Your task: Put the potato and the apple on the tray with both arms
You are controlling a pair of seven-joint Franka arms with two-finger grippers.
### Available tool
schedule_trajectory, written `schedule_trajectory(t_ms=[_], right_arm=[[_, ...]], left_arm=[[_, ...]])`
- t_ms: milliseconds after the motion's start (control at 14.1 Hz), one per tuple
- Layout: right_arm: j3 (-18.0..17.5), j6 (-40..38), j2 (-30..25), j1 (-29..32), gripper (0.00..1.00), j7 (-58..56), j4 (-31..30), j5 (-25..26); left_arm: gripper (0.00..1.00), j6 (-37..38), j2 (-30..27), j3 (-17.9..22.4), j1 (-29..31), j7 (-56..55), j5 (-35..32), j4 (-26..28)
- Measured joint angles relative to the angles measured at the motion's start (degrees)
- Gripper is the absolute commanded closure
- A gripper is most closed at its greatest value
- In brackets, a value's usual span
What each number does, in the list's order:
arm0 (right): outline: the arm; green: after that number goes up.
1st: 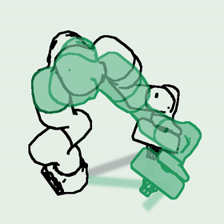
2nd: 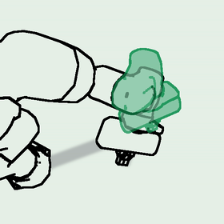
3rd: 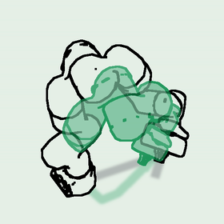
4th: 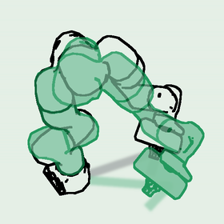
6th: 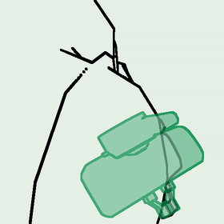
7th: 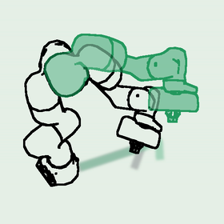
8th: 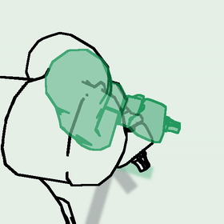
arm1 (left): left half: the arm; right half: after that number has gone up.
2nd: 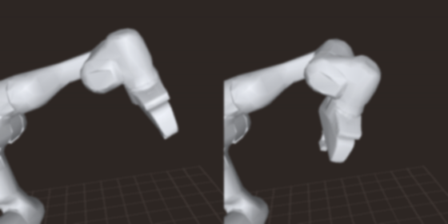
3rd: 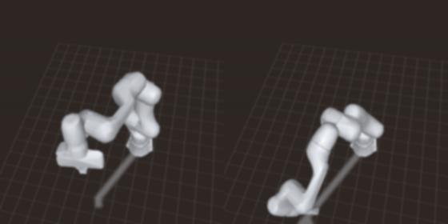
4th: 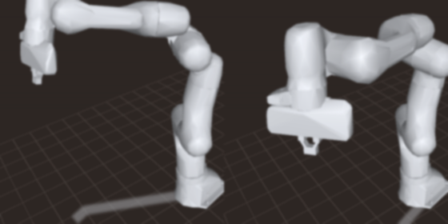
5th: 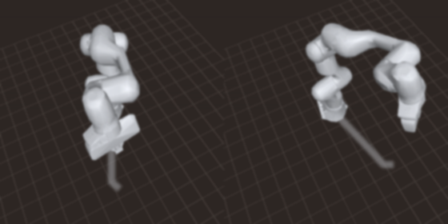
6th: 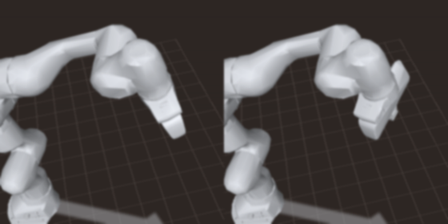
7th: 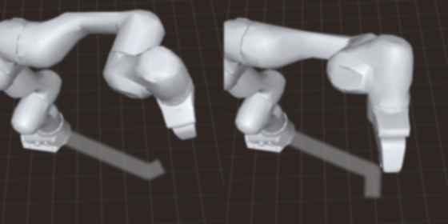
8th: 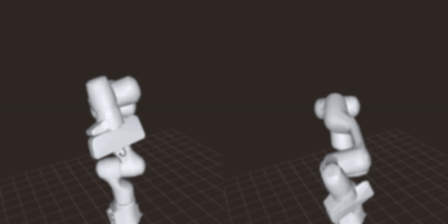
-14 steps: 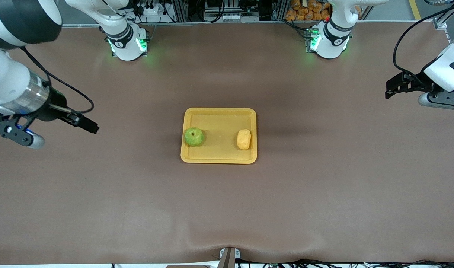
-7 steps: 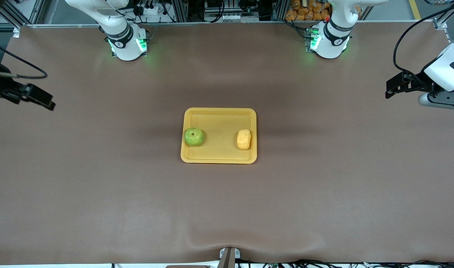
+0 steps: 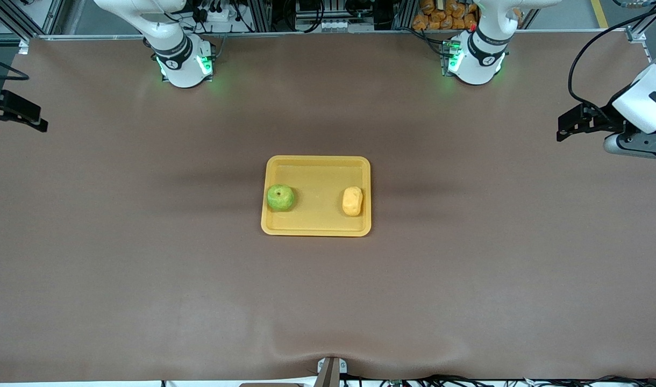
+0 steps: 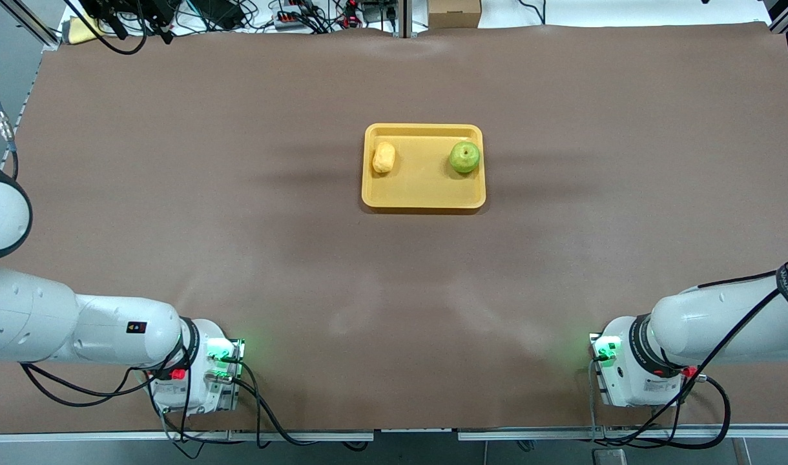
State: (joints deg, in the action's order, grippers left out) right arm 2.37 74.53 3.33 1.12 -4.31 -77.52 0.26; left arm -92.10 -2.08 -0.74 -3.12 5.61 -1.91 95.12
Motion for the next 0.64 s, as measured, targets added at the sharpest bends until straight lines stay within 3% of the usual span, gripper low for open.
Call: schedule_trajectory(t_ms=[640], right_arm=[[-0.3,0.1,-3.5,-0.7,0.0,-0.2,-3.3,0.9]], left_arm=[[0.0,0.0,0.0,0.1,0.0,0.0,0.0,0.0]])
